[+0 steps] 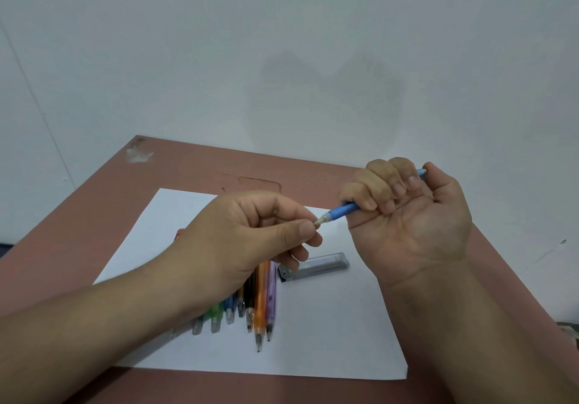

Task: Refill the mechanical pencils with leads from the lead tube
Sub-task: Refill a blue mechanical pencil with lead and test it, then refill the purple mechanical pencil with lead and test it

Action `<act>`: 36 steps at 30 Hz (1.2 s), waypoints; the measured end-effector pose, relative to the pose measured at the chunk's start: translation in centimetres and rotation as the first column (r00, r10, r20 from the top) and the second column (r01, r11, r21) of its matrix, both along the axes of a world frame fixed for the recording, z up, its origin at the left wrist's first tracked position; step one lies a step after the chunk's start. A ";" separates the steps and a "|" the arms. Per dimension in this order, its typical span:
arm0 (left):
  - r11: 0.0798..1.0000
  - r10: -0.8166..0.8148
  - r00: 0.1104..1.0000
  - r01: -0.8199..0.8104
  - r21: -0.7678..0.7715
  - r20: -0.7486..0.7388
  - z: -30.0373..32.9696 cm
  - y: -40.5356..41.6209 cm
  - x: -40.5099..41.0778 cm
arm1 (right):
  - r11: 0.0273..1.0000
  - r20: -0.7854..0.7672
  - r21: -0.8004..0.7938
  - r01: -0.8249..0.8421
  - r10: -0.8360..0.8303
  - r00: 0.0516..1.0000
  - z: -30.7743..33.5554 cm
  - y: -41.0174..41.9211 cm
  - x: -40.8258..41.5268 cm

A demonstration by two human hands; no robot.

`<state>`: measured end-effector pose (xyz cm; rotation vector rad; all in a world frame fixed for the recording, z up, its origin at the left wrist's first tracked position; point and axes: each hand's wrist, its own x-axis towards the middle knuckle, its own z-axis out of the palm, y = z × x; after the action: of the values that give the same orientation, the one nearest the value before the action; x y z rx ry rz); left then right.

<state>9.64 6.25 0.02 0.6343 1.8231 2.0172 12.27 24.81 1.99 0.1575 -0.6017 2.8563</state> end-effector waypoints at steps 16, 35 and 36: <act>0.886 0.028 0.932 -0.191 -0.422 -0.362 1.1 -0.1 0.2 | 0.641 0.226 0.767 -0.006 -0.262 0.938 0.6 -2.0 0.8; 0.639 -0.567 0.592 -0.123 -0.759 -0.573 1.5 11.7 3.7 | -0.379 0.001 0.784 -0.491 -0.791 0.612 0.1 11.5 10.9; 0.637 -0.570 0.580 -0.137 -0.759 -0.583 1.3 12.4 3.8 | -0.379 0.005 0.775 -0.506 -0.797 0.604 -0.4 11.8 11.1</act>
<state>13.45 18.64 1.30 1.5475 2.5732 0.5570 23.38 36.62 1.61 -0.9503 -2.7147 0.6196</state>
